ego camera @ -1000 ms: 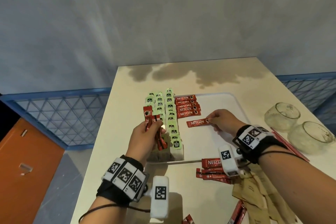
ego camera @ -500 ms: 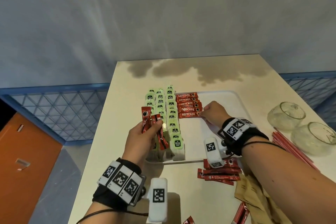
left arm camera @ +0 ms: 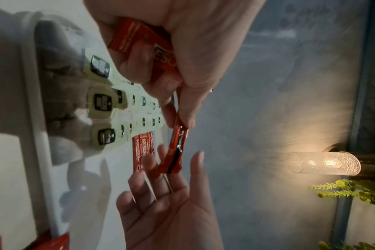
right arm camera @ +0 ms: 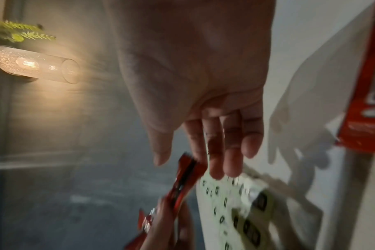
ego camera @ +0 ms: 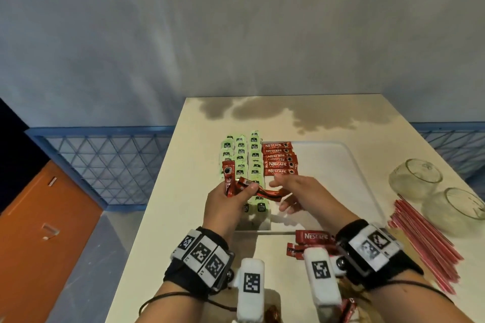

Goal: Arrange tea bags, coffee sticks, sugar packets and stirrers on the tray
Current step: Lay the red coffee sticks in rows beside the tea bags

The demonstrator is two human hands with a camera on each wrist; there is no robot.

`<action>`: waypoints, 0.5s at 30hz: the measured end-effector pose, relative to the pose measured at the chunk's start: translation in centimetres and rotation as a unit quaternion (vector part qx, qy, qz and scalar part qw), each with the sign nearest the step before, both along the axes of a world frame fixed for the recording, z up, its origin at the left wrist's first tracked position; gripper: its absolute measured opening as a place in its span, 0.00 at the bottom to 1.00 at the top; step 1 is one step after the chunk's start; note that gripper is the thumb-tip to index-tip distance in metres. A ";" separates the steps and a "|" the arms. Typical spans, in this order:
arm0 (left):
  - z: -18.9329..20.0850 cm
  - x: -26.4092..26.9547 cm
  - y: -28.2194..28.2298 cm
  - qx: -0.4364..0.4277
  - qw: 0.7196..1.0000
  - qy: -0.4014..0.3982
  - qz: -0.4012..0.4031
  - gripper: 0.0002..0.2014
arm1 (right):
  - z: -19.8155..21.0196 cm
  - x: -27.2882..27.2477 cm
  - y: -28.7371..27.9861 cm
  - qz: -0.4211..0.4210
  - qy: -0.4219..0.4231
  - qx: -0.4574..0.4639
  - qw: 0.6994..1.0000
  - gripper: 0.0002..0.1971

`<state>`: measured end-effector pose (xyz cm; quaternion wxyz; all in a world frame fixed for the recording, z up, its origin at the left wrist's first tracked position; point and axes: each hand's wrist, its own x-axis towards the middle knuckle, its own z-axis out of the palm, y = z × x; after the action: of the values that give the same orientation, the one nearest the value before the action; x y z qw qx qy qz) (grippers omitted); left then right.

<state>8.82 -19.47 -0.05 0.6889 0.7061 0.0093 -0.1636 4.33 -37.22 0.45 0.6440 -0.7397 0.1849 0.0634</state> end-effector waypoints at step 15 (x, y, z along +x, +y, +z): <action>1.7 -3.2 1.0 0.003 0.999 0.028 -0.044 0.04 | 1.1 -5.2 1.6 -0.037 -0.112 0.022 0.993 0.07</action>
<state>5.65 -18.48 1.69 0.6780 0.7034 -0.0025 -0.2134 -0.87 -35.66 1.56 0.6783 -0.7206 0.1379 -0.0396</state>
